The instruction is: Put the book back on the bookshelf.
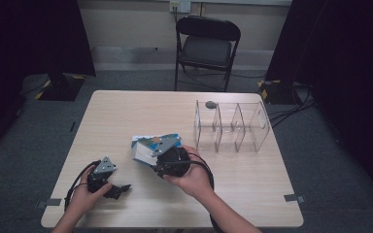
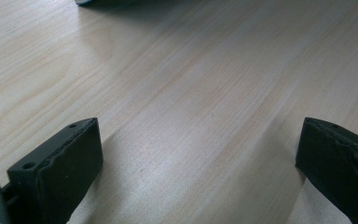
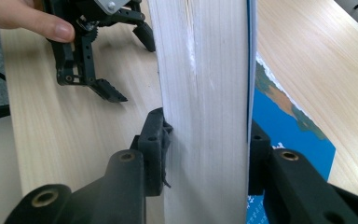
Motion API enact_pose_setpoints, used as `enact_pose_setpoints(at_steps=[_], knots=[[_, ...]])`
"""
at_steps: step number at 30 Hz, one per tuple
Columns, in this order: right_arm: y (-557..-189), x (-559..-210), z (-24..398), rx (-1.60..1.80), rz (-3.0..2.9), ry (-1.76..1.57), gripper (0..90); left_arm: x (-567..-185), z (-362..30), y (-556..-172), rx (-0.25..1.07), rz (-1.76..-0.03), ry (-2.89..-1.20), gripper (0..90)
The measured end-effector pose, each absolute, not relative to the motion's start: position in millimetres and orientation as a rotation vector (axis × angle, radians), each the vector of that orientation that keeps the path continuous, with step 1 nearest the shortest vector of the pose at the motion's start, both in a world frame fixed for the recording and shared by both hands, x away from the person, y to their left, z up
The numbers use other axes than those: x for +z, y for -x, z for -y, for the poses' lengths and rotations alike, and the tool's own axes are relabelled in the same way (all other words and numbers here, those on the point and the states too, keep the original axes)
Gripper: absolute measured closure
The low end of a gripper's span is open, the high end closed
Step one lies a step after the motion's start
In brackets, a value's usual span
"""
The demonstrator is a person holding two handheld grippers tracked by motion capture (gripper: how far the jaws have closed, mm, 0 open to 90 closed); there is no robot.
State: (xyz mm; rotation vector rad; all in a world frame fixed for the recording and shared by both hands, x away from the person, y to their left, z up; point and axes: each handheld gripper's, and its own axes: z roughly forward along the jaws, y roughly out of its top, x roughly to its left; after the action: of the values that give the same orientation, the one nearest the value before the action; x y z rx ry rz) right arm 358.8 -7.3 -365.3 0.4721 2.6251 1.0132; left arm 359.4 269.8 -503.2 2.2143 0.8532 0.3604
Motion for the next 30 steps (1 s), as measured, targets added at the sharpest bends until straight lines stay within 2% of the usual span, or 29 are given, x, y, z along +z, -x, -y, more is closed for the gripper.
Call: enact_pose_setpoints(at_steps=[30], knots=[[-356.5,-332.0,11.2,1.034,-2.705,-0.485,62.0,-503.4,-269.4,-359.1,0.360,-0.857,-2.207,0.0]])
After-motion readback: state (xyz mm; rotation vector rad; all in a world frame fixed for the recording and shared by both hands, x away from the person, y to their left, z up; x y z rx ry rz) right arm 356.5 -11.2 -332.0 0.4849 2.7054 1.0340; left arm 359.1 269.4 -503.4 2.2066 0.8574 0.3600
